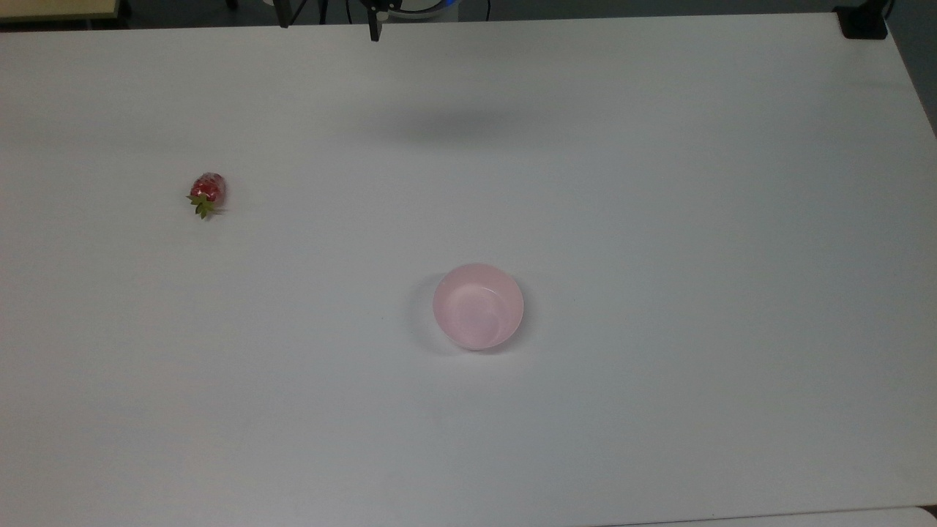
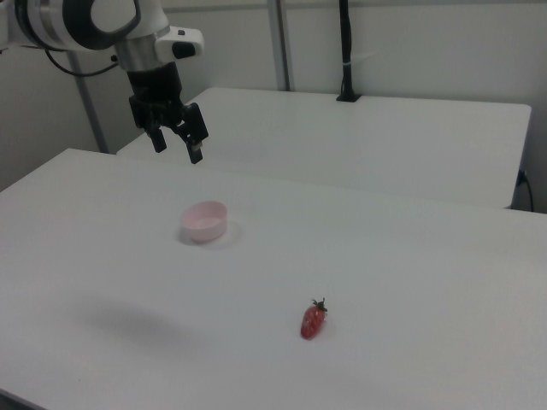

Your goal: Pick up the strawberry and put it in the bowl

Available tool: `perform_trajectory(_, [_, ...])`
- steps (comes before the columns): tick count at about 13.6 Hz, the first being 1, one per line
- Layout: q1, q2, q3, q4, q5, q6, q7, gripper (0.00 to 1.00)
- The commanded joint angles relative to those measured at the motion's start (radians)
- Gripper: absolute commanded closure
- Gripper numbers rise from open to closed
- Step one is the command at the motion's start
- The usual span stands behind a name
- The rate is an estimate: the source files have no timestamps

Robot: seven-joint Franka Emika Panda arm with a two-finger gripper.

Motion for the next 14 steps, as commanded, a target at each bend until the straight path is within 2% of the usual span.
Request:
perform_trajectory(1, [0.008, -0.012, -0.019, -0.019, 0.02, -0.001, -0.034, 0.0])
perform_trajectory(3, [0.002, -0.012, -0.019, -0.019, 0.02, -0.012, -0.117, 0.0])
perform_trajectory(7, [-0.028, -0.007, -0.022, -0.019, -0.029, -0.012, -0.149, 0.0])
perform_trajectory(9, [-0.041, 0.0, -0.045, -0.02, -0.049, -0.009, -0.164, 0.0])
perform_trajectory(11, [-0.052, 0.008, -0.049, -0.061, -0.119, -0.004, -0.258, 0.0])
perform_trajectory(13, [-0.105, 0.028, -0.074, -0.098, -0.123, 0.057, -0.33, 0.0])
perform_trajectory(14, [-0.11, 0.055, -0.109, -0.106, -0.123, 0.082, -0.395, 0.0])
